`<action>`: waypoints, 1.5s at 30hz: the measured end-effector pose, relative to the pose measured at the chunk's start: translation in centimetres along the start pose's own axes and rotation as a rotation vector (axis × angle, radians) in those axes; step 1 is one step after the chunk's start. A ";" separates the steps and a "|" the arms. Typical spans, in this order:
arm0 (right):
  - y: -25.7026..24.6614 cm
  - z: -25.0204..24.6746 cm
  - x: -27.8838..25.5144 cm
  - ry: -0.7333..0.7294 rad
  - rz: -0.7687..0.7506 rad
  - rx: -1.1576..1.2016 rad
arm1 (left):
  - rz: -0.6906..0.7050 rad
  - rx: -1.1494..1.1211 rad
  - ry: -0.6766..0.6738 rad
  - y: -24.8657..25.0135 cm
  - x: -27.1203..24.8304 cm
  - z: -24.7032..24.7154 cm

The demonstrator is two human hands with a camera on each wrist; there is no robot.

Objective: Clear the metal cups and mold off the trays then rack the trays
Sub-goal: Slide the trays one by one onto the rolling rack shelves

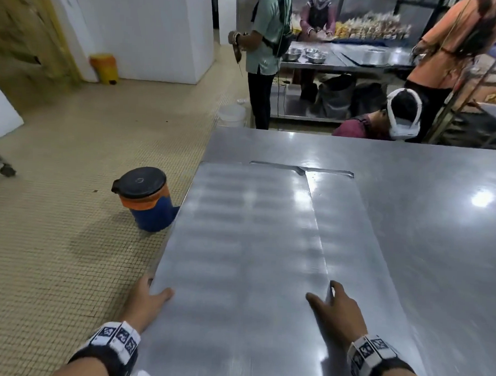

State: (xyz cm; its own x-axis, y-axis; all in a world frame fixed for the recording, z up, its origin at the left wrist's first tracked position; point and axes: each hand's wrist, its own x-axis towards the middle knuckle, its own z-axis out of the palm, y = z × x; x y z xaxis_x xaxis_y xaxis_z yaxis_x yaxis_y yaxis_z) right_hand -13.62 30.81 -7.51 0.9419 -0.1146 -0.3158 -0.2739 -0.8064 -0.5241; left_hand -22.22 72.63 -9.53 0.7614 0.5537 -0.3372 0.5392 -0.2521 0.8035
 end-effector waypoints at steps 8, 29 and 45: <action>0.6 -3.8 0.5 0.065 0.008 0.008 | 0.055 -0.059 -0.032 1.0 2.9 2.9; 12.5 -11.4 8.6 -0.065 -0.034 -0.225 | 0.065 0.403 0.027 9.4 -0.8 15.9; 13.3 -12.7 13.8 -0.211 -0.026 -0.233 | 0.067 0.164 0.079 9.0 -6.7 17.5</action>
State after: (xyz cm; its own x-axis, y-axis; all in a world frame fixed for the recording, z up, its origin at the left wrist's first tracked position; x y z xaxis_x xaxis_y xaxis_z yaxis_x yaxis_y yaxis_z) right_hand -1.83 11.11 -8.82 0.8803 0.0113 -0.4743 -0.1748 -0.9216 -0.3464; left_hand -16.22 52.76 -8.62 0.7704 0.5903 -0.2408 0.5447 -0.4132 0.7298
